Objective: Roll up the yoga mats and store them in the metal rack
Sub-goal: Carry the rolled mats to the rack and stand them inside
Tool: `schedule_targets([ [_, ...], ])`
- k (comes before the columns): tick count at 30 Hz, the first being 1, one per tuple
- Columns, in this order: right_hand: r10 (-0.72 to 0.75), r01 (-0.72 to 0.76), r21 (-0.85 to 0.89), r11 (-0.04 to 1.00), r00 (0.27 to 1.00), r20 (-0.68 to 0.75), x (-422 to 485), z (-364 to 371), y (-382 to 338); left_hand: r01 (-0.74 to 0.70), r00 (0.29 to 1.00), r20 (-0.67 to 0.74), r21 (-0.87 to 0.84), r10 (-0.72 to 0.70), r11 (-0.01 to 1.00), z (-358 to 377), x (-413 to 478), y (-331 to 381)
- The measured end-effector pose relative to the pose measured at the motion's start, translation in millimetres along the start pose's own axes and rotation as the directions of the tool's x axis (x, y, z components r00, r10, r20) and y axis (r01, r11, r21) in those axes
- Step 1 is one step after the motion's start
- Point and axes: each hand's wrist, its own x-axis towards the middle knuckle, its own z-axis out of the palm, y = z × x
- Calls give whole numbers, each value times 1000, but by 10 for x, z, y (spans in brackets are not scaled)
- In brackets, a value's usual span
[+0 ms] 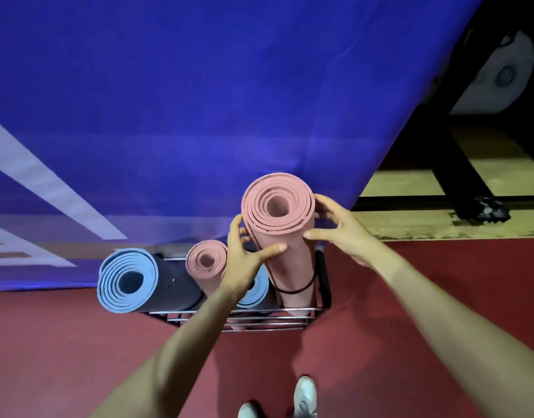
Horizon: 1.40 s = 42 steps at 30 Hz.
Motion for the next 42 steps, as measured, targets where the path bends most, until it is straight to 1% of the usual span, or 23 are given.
schedule_targets([
  [3, 16, -16, 6, 1000, 1000, 19, 21, -93, 4, -7, 1000, -9, 70, 8, 998, 68, 54, 28],
  [5, 30, -31, 23, 999, 999, 23, -11, -145, 57, -17, 1000, 6, 82, 16, 997, 139, 61, 9],
  [11, 103, -105, 41, 994, 994, 40, -109, -64, 362, -15, 998, 62, 134, 7, 991, 196, 53, -303],
  [14, 161, -161, -4, 987, 987, 27, -167, 31, 593, 0, 996, 87, 181, -16, 983, 205, 39, -493],
  [17, 180, -179, -65, 982, 984, 10, -228, 99, 903, 2, 996, 80, 262, -24, 965, 225, 23, -670],
  [20, 213, -213, -49, 976, 977, -4, -304, 164, 1239, -9, 995, 96, 266, -18, 964, 275, -3, -924],
  [22, 221, -221, -9, 975, 975, -23, -349, 207, 1387, -18, 994, 113, 288, -15, 957, 292, -6, -1045],
  [25, 198, -195, 80, 977, 980, -29, -286, 205, 1445, -69, 986, 167, 312, 17, 948, 222, 88, -1169],
  [27, 180, -177, 107, 978, 984, -15, -206, 190, 1436, -84, 982, 187, 297, 28, 951, 169, 140, -1157],
  [29, 149, -147, 80, 986, 989, -20, -177, 180, 1449, -73, 985, 169, 262, 29, 962, 154, 128, -1088],
  [33, 79, -82, -47, 995, 995, -61, -217, 143, 1462, -95, 988, 144, 269, 57, 958, 124, 82, -1023],
  [36, 39, -46, -129, 991, 998, -55, -161, 86, 1385, -118, 986, 144, 296, 78, 948, 132, 168, -947],
  [39, 53, -57, -115, 992, 998, -38, -128, 58, 1403, -105, 984, 168, 310, 55, 945, 204, 240, -918],
  [42, 71, -76, -92, 993, 996, -53, -222, 103, 1547, -124, 978, 201, 325, 60, 938, 244, 218, -1059],
])
